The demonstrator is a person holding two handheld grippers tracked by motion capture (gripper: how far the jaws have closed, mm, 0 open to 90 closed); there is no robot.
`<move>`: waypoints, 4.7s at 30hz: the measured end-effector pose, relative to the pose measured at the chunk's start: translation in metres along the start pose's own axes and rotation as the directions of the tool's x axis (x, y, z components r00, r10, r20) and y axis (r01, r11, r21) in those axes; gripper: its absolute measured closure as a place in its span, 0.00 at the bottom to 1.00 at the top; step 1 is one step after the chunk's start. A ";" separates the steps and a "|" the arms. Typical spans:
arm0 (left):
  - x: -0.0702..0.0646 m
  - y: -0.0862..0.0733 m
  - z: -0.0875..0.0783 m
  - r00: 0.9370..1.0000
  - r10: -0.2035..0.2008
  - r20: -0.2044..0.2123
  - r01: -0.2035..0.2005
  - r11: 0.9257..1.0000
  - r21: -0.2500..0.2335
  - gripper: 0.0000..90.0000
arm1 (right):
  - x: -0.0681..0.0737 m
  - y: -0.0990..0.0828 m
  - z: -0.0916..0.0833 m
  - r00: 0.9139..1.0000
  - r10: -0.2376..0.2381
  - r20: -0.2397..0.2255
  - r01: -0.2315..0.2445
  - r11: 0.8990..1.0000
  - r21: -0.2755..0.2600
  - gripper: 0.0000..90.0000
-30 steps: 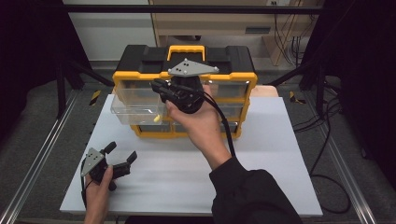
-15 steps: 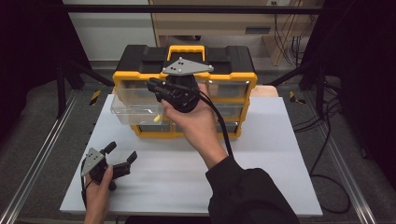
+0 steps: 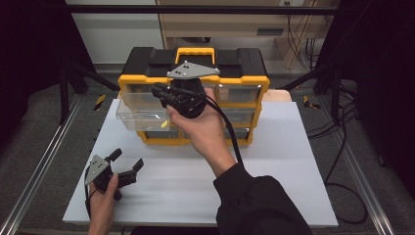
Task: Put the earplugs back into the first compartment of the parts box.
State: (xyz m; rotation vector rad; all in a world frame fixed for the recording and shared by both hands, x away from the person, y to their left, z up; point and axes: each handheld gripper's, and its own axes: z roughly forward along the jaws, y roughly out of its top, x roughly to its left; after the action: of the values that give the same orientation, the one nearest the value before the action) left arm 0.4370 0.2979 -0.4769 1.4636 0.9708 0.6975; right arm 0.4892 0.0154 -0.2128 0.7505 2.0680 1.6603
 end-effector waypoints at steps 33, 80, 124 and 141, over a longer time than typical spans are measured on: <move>0.000 0.000 0.000 1.000 0.001 -0.001 -0.001 1.000 0.001 0.03 | 0.002 -0.009 0.007 1.000 -0.002 -0.007 0.003 0.999 0.044 0.87; -0.003 0.001 -0.001 1.000 0.023 -0.010 -0.023 1.000 0.007 0.02 | -0.012 -0.015 0.003 0.990 0.018 0.138 -0.016 1.000 -0.012 0.11; -0.005 0.001 -0.003 0.999 0.035 -0.022 -0.035 0.999 0.002 0.02 | -0.062 -0.051 -0.067 0.968 0.056 0.245 -0.036 0.996 -0.083 0.05; -0.005 0.002 -0.004 0.999 0.039 -0.023 -0.039 0.999 0.000 0.02 | -0.082 -0.064 -0.104 0.950 0.079 0.303 -0.045 0.992 -0.117 0.05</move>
State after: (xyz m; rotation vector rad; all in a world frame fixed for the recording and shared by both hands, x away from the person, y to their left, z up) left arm 0.4315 0.2959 -0.4737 1.4802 0.9619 0.7448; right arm 0.4804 -0.1258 -0.2538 0.9780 1.7415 1.5595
